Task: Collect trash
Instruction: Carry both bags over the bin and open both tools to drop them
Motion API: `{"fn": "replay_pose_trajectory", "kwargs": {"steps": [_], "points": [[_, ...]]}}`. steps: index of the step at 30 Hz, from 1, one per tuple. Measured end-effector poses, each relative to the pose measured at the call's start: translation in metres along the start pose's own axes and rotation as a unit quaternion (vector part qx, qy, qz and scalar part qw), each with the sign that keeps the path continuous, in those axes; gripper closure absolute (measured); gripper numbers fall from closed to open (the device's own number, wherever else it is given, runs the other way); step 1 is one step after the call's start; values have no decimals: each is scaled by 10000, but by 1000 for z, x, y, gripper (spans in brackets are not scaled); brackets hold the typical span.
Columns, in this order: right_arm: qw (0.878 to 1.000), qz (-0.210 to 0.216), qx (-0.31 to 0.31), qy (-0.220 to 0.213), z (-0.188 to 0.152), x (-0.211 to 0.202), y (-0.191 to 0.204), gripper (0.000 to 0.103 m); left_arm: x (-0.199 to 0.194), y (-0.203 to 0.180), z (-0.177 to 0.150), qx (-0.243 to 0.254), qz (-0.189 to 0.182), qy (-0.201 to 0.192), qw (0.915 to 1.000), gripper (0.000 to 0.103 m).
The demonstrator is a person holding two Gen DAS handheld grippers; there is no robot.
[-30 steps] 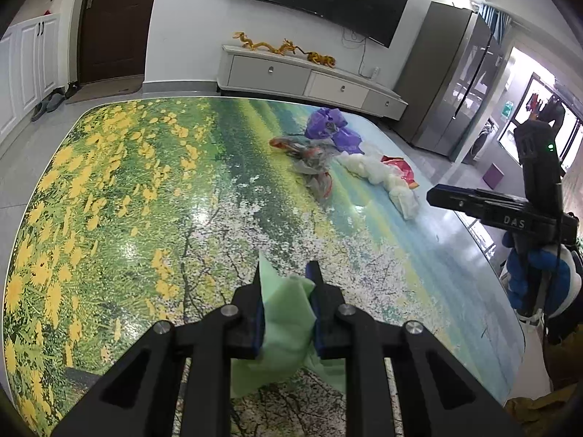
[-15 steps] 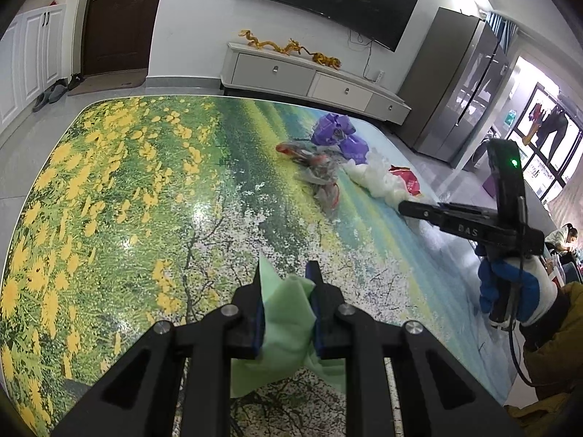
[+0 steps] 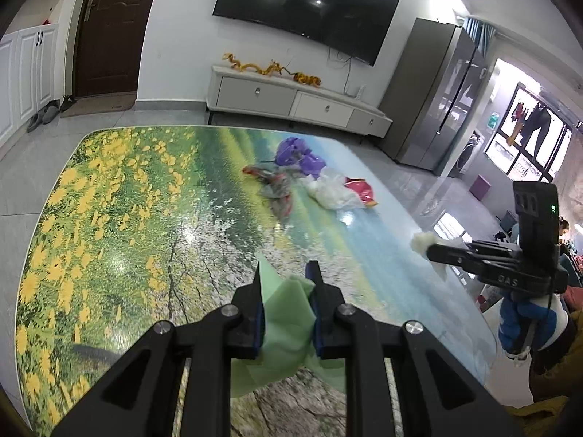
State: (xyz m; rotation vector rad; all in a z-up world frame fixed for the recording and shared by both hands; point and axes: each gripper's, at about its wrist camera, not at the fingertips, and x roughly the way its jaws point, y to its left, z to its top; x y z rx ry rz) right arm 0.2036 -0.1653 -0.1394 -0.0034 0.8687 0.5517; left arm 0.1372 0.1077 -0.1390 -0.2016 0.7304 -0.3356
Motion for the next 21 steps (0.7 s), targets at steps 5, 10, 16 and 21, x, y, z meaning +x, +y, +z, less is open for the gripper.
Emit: {"fn": "replay_pose_trajectory", "kwargs": {"steps": [5, 10, 16, 21], "points": [[9999, -71, -35, -117, -16, -33, 10, 91, -15, -7, -6, -27, -80, -92, 9999, 85], [9994, -117, 15, -320, -34, -62, 14, 91, -30, -16, -10, -20, -159, -155, 9998, 85], [9986, -99, 105, -511, -49, -83, 9, 91, -48, -19, -10, -167, -196, -213, 9994, 85], [9977, -64, 198, -643, -55, -91, 0, 91, -48, -26, -6, -173, -205, -162, 9995, 85]]}}
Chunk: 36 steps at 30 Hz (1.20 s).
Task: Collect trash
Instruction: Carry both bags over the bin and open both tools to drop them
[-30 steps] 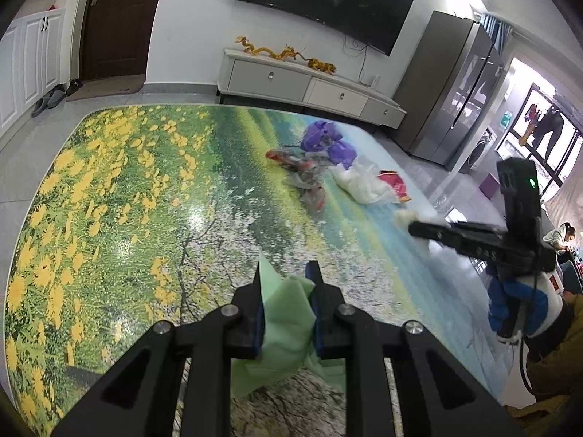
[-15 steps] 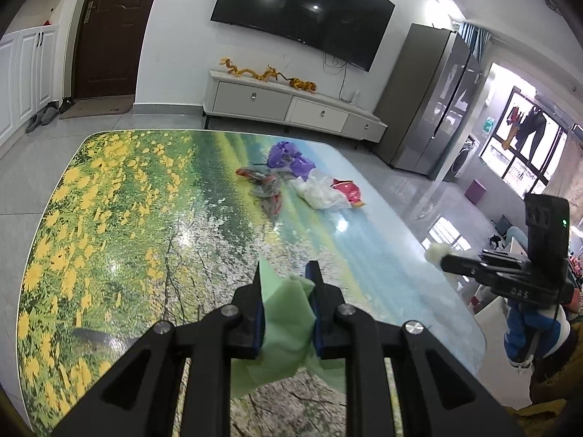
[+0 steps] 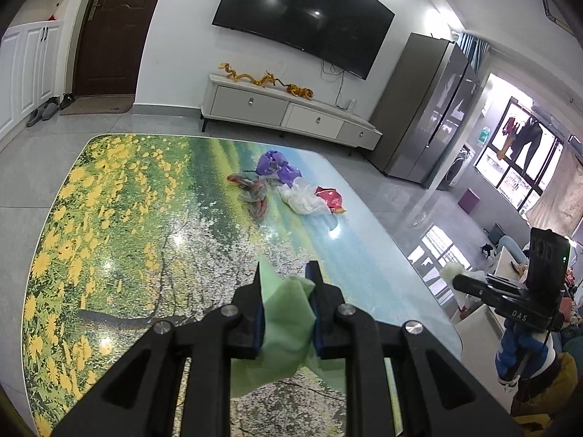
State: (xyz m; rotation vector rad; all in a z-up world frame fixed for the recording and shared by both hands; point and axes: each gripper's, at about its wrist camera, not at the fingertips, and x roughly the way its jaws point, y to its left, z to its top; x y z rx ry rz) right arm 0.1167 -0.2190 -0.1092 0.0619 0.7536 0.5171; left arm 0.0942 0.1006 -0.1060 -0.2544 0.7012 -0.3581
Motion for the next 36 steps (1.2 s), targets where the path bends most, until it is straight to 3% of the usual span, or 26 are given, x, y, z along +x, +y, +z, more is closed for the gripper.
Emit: {"fn": "replay_pose_trajectory", "kwargs": {"steps": [8, 15, 19, 26, 36], "points": [[9992, -56, 371, -164, -12, -8, -35, 91, 25, -30, 16, 195, -204, 306, 9991, 85], [9931, -470, 990, -408, -26, -24, -106, 91, 80, -102, 45, 871, -460, 754, 9923, 85], [9845, -828, 1487, -429, -44, -28, -159, 91, 125, -158, 55, 1365, -663, 1045, 9829, 85], [9650, -1260, 2275, -345, -78, -26, -242, 90, 224, -261, 50, 2112, -988, 1601, 9592, 85], [9528, -1474, 2653, -50, -89, -2, -315, 87, 343, -341, 38, 2378, -1070, 2175, 9406, 84]]}}
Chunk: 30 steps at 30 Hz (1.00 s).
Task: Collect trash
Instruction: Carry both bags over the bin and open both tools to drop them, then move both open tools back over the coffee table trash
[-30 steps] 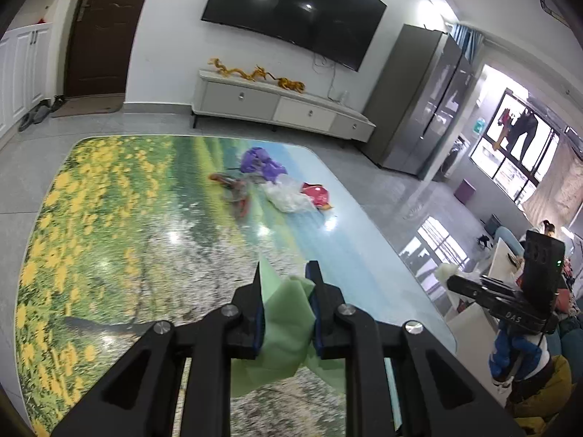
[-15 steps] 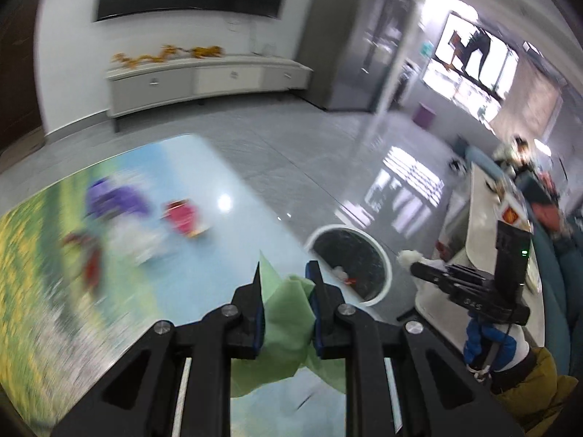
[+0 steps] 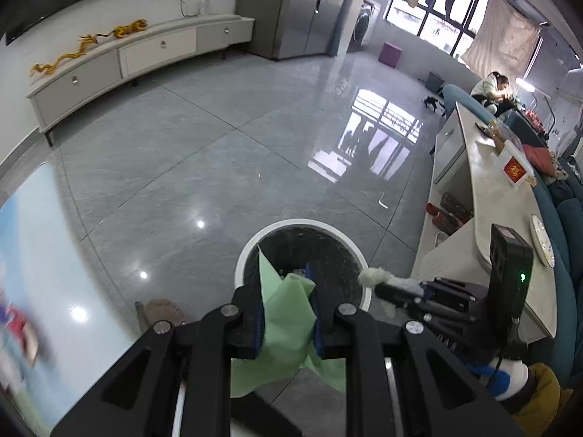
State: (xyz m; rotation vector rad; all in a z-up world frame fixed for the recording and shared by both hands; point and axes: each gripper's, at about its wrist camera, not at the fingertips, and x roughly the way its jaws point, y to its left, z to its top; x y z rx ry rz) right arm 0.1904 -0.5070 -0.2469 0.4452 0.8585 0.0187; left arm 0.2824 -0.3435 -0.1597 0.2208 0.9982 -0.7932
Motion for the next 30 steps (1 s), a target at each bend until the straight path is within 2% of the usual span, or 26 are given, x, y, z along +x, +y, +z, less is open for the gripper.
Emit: {"fn": "replay_pose_trajectory", "kwargs": {"steps": [4, 6, 7, 8, 9, 10, 14, 18, 22, 27, 30], "points": [[9999, -126, 6, 96, 14, 17, -9, 85, 37, -4, 22, -69, -95, 185, 9998, 81], [9997, -180, 53, 128, 20, 24, -15, 68, 53, -2, 29, -188, -240, 288, 9991, 77], [9997, -202, 63, 144, 21, 27, -17, 64, 60, -2, 32, -242, -258, 313, 9989, 75], [9996, -232, 69, 174, 23, 31, -19, 61, 65, -2, 34, -289, -312, 337, 9985, 69], [9994, -279, 70, 214, 25, 34, -21, 61, 68, -1, 35, -327, -353, 346, 9982, 60], [9992, -320, 65, 241, 26, 37, -22, 61, 72, 0, 36, -379, -375, 344, 9980, 58], [9988, -407, 90, 260, 24, 35, -23, 61, 74, 1, 35, -421, -406, 319, 9978, 57], [9986, -498, -22, 181, 23, 23, -12, 61, 56, 0, 31, -342, -239, 126, 9990, 57], [9976, -649, -221, -38, 27, 4, 3, 59, 19, -1, 20, -197, 73, -215, 9995, 57], [9936, -871, -561, -446, 34, -33, 41, 50, -32, 10, 1, -252, 423, -541, 9973, 56], [9892, -997, -820, -700, 34, -54, 72, 41, -66, 24, -18, -369, 672, -750, 9942, 49]]}}
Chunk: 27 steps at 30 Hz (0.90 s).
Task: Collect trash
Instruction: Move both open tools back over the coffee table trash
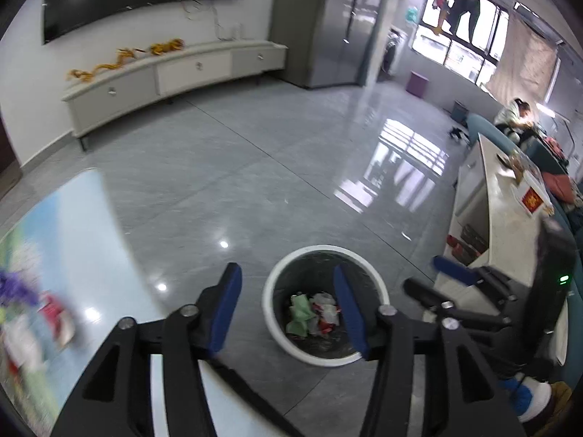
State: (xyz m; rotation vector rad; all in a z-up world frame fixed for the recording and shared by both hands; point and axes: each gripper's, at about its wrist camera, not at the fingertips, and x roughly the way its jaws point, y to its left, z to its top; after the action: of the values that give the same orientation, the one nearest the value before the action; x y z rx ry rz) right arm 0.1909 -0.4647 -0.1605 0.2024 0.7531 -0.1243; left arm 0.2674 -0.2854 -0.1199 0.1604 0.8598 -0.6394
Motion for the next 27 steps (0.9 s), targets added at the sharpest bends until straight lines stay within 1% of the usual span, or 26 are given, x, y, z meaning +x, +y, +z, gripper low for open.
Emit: {"fn": "replay_pose_trajectory", "kwargs": {"steps": [1, 3, 5, 7, 8, 9, 11, 14, 19, 23, 27], "points": [[9999, -25, -81, -90, 3, -9, 9, 40, -11, 5, -4, -8, 97, -82, 9999, 49], [9993, -55, -254, -272, 6, -26, 27, 34, -32, 17, -13, -47, 291, -228, 9993, 49], [9979, -124, -440, -454, 10, -45, 48, 31, -53, 29, -20, -145, 420, -353, 9984, 48], [9962, -160, -610, -606, 11, -61, 66, 29, -75, 41, -28, -225, 565, -512, 9968, 44], [9949, -186, -706, -697, 12, -70, 76, 25, -90, 48, -34, -263, 694, -653, 9951, 40], [9938, -221, -776, -768, 13, -77, 82, 22, -101, 54, -39, -293, 783, -758, 9936, 40], [9910, -271, -942, -912, 12, -93, 98, 20, -124, 65, -49, -359, 982, -969, 9898, 38], [9872, -259, -1154, -1071, 12, -113, 121, 18, -151, 79, -62, -443, 1249, -1182, 9841, 33], [9817, -167, -1396, -1286, 9, -139, 152, 15, -193, 94, -84, -501, 1667, -1501, 9732, 33], [9779, -83, -1533, -1417, 4, -158, 171, 15, -221, 107, -102, -619, 1814, -1684, 9669, 33], [9762, 54, -1538, -1527, -1, -174, 182, 15, -241, 113, -119, -718, 1982, -1845, 9600, 33]]}}
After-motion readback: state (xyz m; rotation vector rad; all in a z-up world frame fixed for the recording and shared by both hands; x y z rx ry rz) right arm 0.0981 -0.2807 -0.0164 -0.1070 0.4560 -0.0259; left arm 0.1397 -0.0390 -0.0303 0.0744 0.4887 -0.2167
